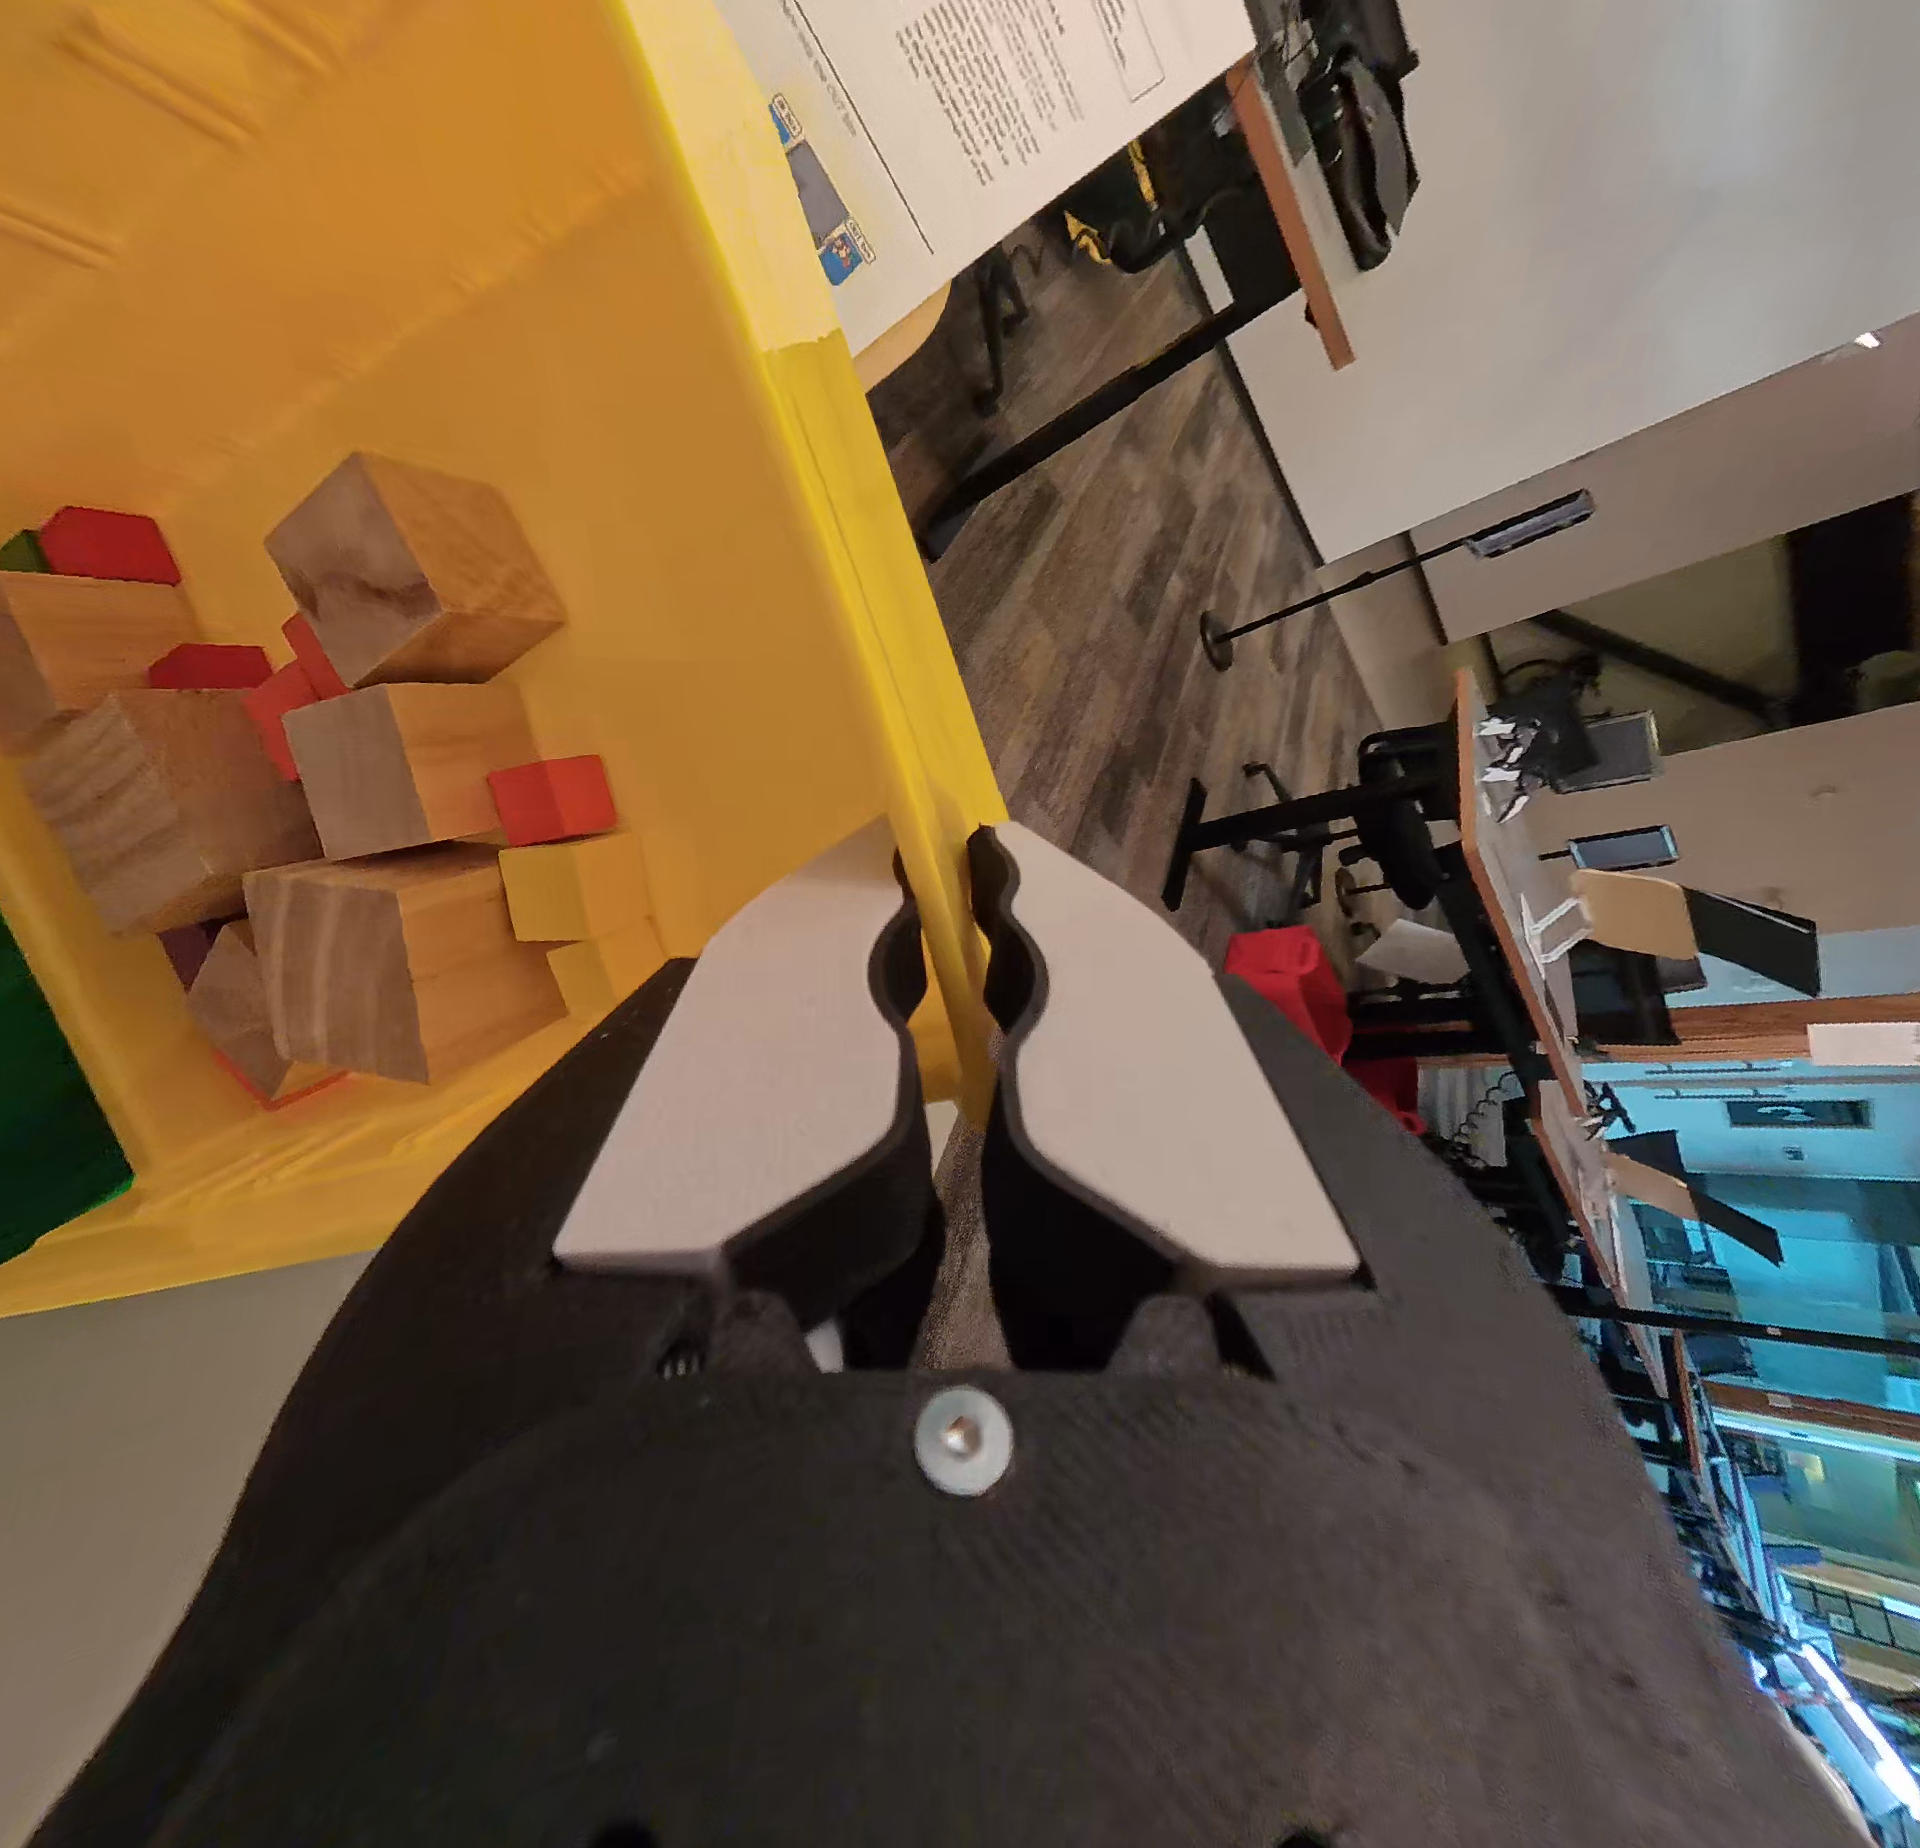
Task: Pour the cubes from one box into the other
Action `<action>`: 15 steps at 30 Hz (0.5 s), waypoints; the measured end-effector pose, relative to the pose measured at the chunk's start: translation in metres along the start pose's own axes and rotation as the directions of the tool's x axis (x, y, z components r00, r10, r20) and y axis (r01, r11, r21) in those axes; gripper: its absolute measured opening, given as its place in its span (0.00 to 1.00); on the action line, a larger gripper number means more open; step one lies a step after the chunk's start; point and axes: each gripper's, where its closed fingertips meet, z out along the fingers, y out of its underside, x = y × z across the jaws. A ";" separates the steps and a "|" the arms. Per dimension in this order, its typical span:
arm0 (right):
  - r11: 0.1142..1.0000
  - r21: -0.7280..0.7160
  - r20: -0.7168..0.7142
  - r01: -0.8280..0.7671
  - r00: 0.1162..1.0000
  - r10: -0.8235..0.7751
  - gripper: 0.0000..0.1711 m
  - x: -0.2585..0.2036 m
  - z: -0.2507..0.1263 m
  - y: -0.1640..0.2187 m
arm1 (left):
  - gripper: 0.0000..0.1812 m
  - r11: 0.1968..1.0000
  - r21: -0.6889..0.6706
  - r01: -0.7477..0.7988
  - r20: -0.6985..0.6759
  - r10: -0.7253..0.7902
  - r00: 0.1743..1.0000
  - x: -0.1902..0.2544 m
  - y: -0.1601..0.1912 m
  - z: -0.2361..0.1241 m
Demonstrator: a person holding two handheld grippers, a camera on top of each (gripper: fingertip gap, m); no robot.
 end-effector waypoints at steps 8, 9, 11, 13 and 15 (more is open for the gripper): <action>0.999 0.030 -0.082 0.042 0.996 -0.039 0.01 -0.008 -0.009 -0.002 | 0.02 0.996 0.086 0.006 0.034 -0.009 0.999 0.004 0.009 -0.014; 0.998 0.030 -0.087 0.048 0.995 -0.045 0.01 -0.009 -0.009 -0.002 | 0.02 0.996 0.090 0.004 0.037 -0.007 0.999 0.005 0.010 -0.014; 0.998 0.033 -0.102 0.056 0.993 -0.052 0.01 -0.011 -0.009 -0.002 | 0.02 0.995 0.099 0.018 0.039 -0.022 0.999 0.005 0.013 -0.014; 0.998 0.043 -0.112 0.053 0.993 -0.048 0.01 -0.011 -0.010 -0.003 | 0.02 0.992 0.123 0.010 0.052 -0.016 0.999 0.004 0.011 -0.015; 0.997 0.051 -0.132 0.063 0.990 -0.056 0.01 -0.011 -0.012 -0.005 | 0.02 0.989 0.146 0.022 0.060 -0.031 0.998 0.003 0.009 -0.017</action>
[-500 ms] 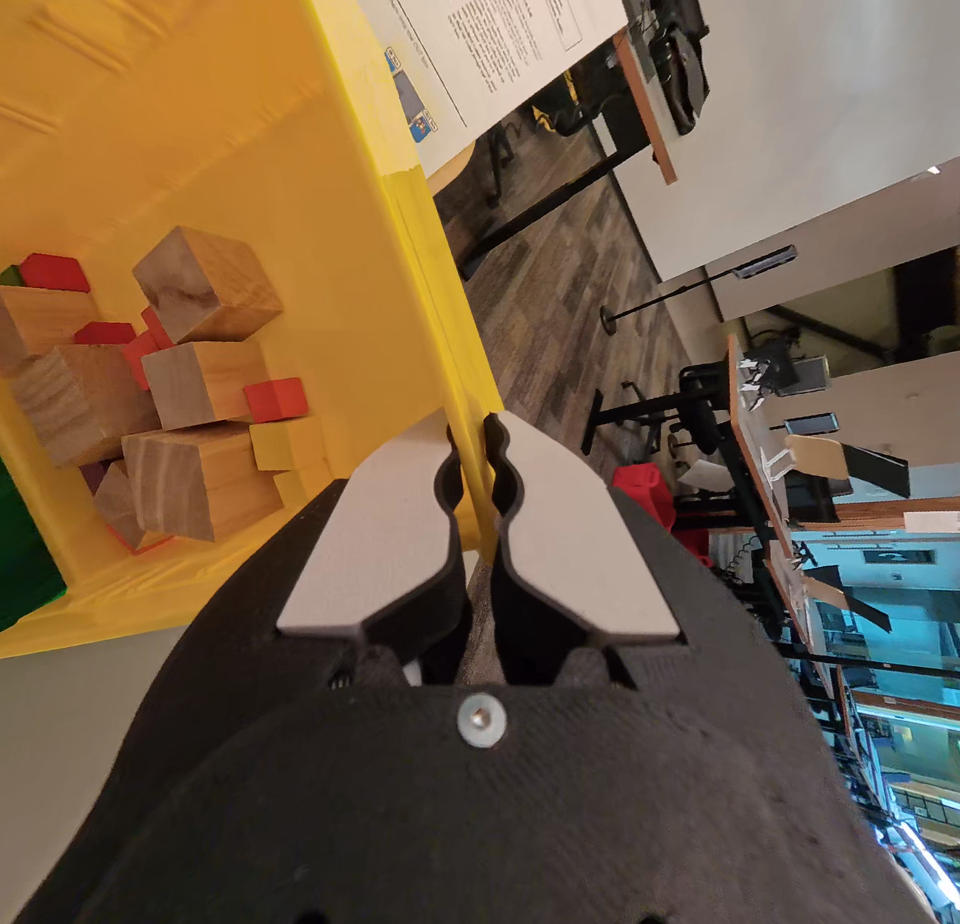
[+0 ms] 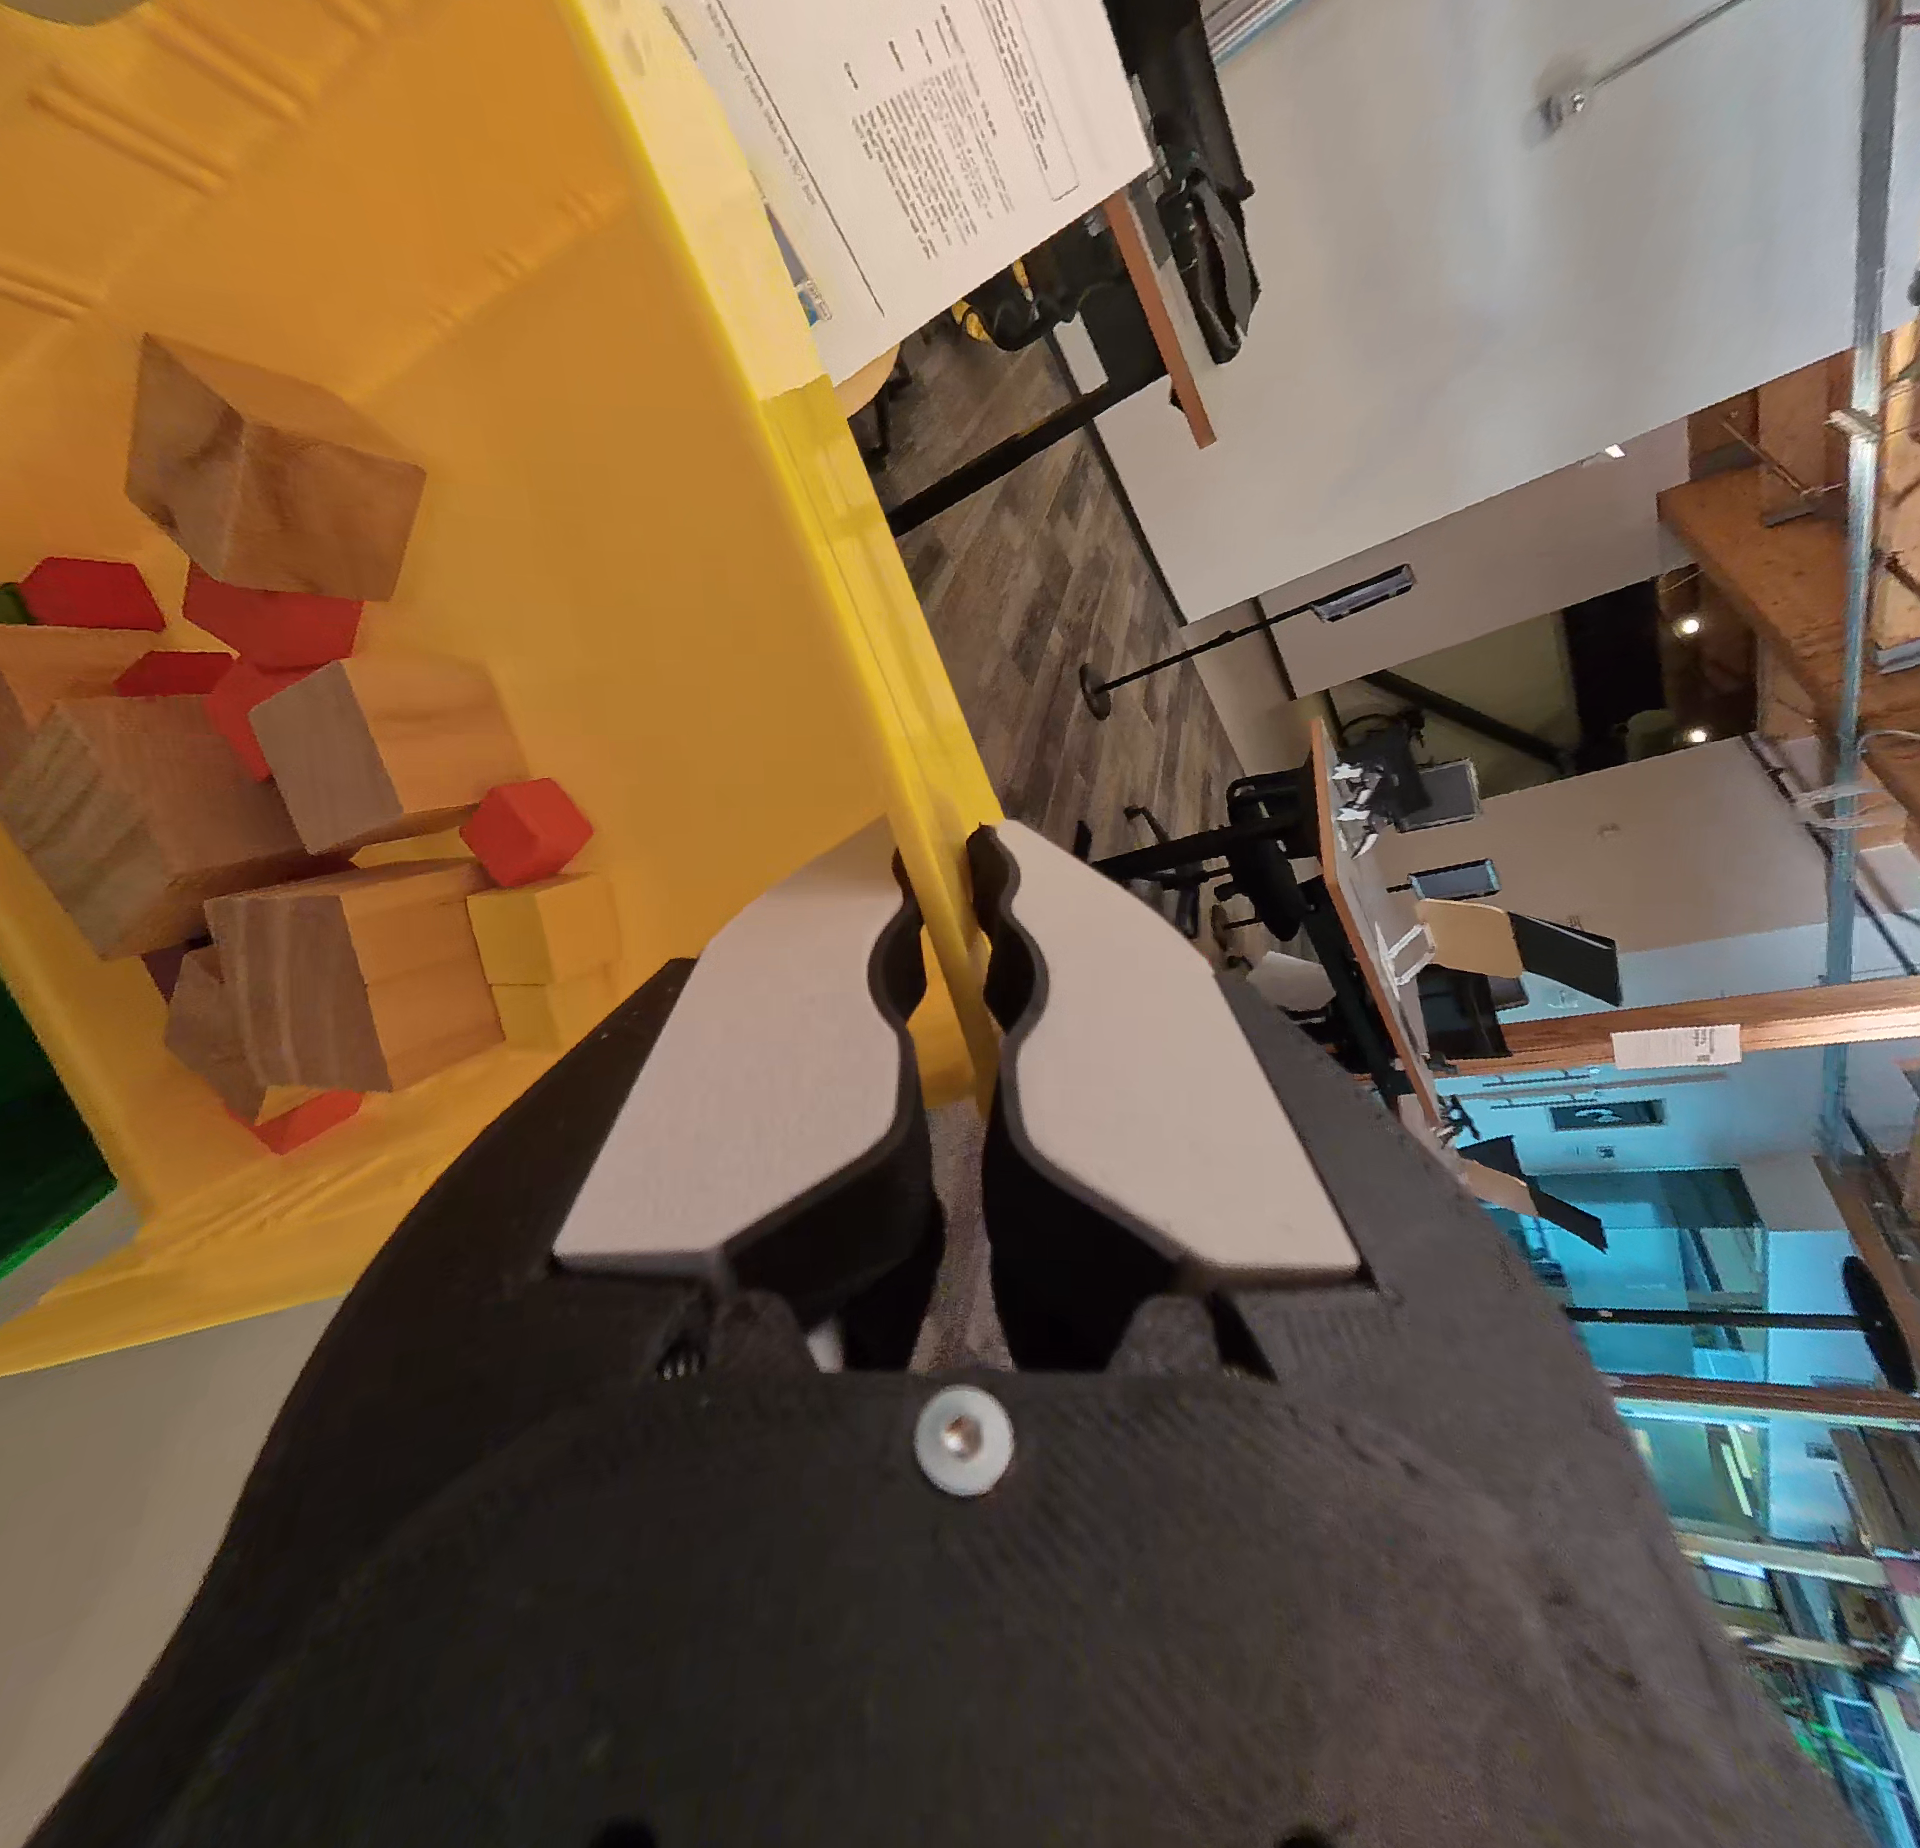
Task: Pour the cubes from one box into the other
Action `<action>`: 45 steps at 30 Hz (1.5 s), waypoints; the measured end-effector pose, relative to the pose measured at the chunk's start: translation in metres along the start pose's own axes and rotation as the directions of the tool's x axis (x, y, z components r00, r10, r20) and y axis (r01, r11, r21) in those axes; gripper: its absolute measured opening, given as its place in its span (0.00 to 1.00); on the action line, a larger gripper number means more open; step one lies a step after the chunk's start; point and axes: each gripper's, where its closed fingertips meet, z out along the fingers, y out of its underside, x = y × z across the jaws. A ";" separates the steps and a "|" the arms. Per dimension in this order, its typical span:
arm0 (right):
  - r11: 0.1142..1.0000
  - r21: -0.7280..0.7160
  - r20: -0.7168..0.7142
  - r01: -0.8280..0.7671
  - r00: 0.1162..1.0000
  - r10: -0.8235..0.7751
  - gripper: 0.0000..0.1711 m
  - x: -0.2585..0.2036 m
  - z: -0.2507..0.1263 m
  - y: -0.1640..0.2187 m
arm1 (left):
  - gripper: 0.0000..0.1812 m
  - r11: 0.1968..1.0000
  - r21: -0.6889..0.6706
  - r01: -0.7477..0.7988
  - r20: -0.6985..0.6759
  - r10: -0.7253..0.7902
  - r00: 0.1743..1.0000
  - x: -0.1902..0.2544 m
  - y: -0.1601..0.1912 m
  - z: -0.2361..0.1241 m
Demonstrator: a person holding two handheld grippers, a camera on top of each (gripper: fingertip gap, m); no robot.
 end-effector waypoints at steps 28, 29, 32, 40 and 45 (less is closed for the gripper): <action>0.987 0.102 -0.198 0.126 0.975 -0.104 0.01 -0.028 -0.040 -0.024 | 0.01 0.975 0.220 0.035 0.068 -0.052 0.996 -0.007 0.000 -0.049; 0.986 0.104 -0.201 0.127 0.974 -0.105 0.01 -0.028 -0.041 -0.024 | 0.01 0.974 0.222 0.039 0.069 -0.056 0.996 -0.007 0.000 -0.049; 0.986 0.102 -0.208 0.129 0.972 -0.106 0.01 -0.029 -0.042 -0.025 | 0.01 0.972 0.230 0.043 0.074 -0.061 0.995 -0.007 0.001 -0.050; 0.982 0.107 -0.233 0.155 0.964 -0.127 0.01 -0.032 -0.047 -0.026 | 0.01 0.965 0.259 0.051 0.077 -0.073 0.994 -0.006 0.002 -0.054; 0.981 0.113 -0.235 0.156 0.964 -0.126 0.01 -0.033 -0.048 -0.026 | 0.01 0.961 0.270 0.058 0.080 -0.083 0.993 -0.006 0.001 -0.056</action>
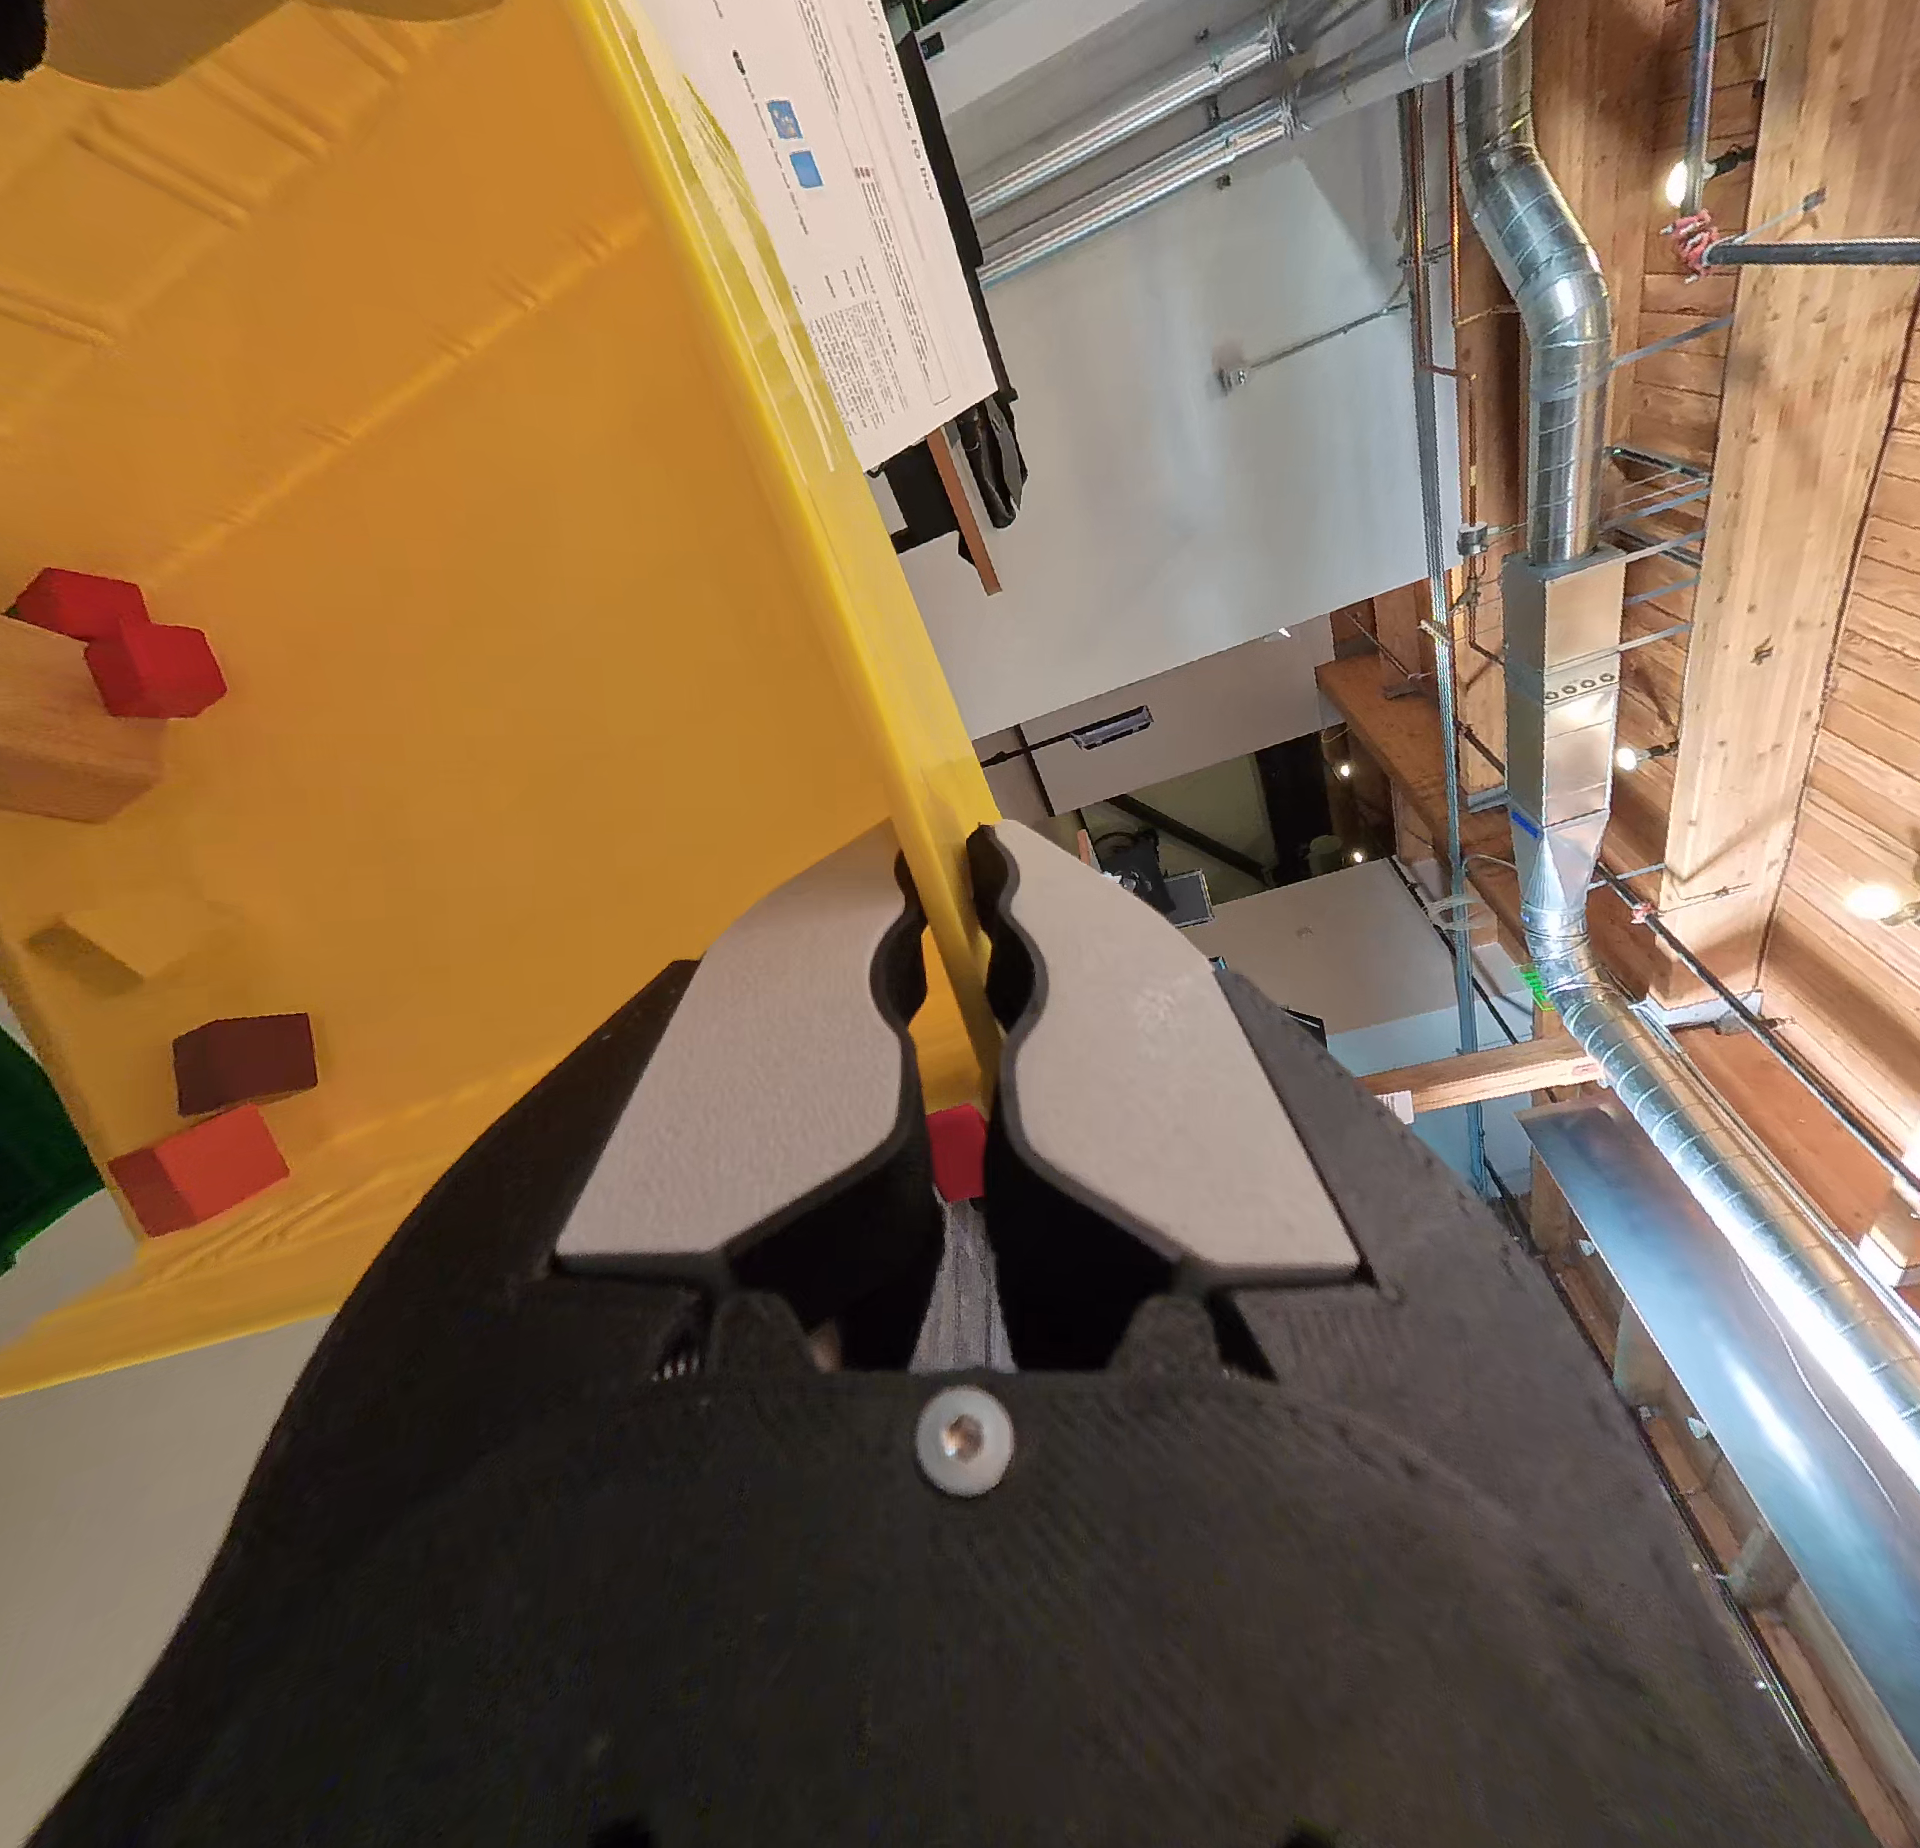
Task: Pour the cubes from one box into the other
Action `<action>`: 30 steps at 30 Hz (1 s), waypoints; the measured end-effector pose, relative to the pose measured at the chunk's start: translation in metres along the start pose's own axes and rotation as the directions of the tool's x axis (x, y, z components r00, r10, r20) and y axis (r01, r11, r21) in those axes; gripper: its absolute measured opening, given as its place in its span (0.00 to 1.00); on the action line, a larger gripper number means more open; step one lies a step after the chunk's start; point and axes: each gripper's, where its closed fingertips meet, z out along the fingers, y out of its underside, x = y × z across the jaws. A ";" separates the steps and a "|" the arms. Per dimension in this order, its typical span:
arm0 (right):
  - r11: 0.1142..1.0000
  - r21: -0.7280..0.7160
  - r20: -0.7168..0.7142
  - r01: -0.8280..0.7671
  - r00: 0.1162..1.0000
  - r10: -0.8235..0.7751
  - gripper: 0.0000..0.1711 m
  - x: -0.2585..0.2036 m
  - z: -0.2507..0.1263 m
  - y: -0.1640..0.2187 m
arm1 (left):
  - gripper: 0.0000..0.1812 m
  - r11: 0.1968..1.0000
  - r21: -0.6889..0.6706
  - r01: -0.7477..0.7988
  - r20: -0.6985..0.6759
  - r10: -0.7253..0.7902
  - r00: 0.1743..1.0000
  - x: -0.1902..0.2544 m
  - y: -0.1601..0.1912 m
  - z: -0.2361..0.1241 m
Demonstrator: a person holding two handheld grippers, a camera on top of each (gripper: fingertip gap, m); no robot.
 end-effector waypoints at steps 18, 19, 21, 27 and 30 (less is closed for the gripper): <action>0.997 0.079 -0.073 0.028 0.997 -0.022 0.01 0.015 -0.031 -0.025 | 0.01 0.994 0.104 0.015 0.032 -0.018 0.999 -0.003 -0.034 -0.024; 0.996 0.084 -0.079 0.030 0.997 -0.024 0.01 0.016 -0.033 -0.027 | 0.01 0.994 0.111 0.014 0.034 -0.018 0.999 -0.003 -0.036 -0.026; 0.995 0.097 -0.080 0.031 0.997 -0.023 0.01 0.017 -0.034 -0.027 | 0.01 0.993 0.119 0.014 0.037 -0.019 0.999 -0.003 -0.039 -0.029; 0.994 0.097 -0.084 0.045 0.996 -0.037 0.01 0.016 -0.034 -0.026 | 0.01 0.993 0.112 0.025 0.044 -0.030 0.999 -0.003 -0.036 -0.030; 0.994 0.102 -0.089 0.045 0.995 -0.036 0.01 0.020 -0.037 -0.027 | 0.01 0.992 0.122 0.012 0.046 -0.017 0.999 -0.002 -0.042 -0.031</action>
